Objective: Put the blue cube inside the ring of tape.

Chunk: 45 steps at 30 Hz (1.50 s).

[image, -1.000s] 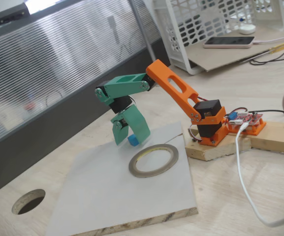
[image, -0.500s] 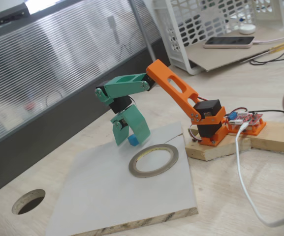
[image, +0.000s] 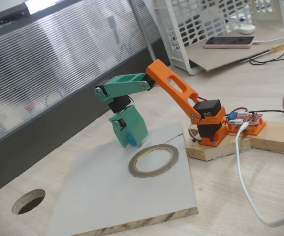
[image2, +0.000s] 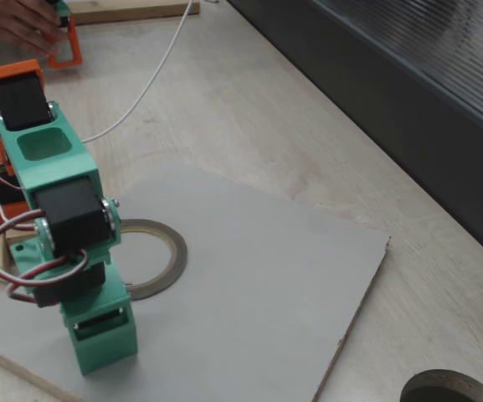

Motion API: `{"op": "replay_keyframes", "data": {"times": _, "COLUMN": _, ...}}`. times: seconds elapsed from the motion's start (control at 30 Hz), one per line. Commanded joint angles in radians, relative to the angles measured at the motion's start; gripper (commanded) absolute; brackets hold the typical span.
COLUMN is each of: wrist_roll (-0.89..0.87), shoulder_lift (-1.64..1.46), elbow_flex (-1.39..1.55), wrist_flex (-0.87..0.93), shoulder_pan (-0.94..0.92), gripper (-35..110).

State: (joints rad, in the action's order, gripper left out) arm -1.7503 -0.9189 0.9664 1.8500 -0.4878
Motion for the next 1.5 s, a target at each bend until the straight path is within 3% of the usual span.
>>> {"op": "replay_keyframes", "data": {"times": 0.0, "wrist_roll": -0.005, "shoulder_lift": -0.023, "elbow_flex": -0.008, "wrist_flex": -0.074, "shoulder_pan": -0.008, "gripper": 46}}
{"op": "replay_keyframes", "data": {"times": 0.9, "wrist_roll": -0.014, "shoulder_lift": -0.037, "elbow_flex": -0.008, "wrist_flex": -0.092, "shoulder_pan": -0.006, "gripper": 17}}
{"op": "replay_keyframes", "data": {"times": 1.47, "wrist_roll": -0.014, "shoulder_lift": -0.06, "elbow_flex": -0.008, "wrist_flex": -0.081, "shoulder_pan": -0.006, "gripper": 16}}
